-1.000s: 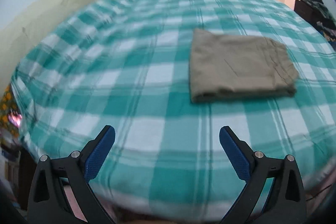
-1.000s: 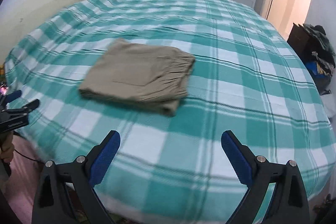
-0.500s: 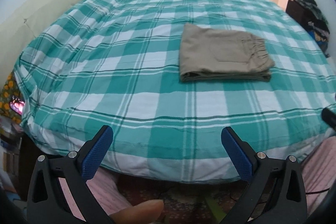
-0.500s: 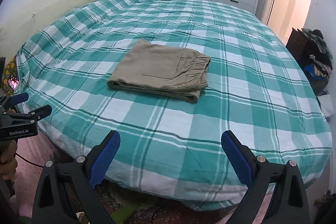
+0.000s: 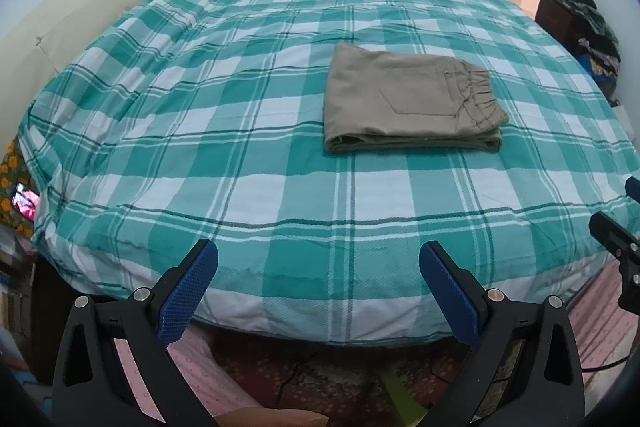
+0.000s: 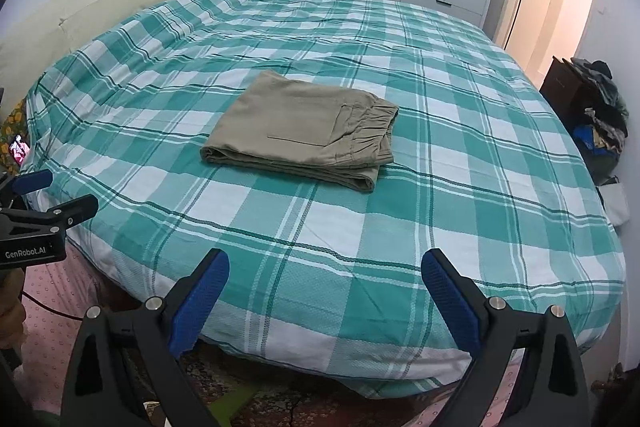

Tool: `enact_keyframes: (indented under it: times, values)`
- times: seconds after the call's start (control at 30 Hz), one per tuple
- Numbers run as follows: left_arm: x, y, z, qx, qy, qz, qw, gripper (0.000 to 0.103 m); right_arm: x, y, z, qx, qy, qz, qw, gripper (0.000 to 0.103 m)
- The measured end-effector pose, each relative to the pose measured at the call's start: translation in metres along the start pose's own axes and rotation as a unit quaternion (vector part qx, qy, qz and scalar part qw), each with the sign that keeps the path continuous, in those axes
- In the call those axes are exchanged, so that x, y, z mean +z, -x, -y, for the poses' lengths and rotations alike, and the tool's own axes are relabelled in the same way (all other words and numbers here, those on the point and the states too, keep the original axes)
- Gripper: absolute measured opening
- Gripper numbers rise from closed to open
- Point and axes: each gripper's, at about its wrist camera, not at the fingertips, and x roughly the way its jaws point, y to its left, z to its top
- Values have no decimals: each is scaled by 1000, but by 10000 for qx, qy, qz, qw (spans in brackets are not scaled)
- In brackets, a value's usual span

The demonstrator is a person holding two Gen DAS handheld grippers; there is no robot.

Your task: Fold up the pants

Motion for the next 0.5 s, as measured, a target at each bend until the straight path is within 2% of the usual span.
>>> enact_keyframes:
  times: [0.2,0.33,0.5]
  values:
    - [0,4,1,-11,-21,38,10000,101,4,2,2,-80,-14,40,10000,96]
    - [1,7,-2,-163,90,-14,9998,101,7,6,1,-70,14,110,9999,96]
    - [0,9,1,-60,27,102,9999,101,12,8,-4,-17,72,176,9998,96]
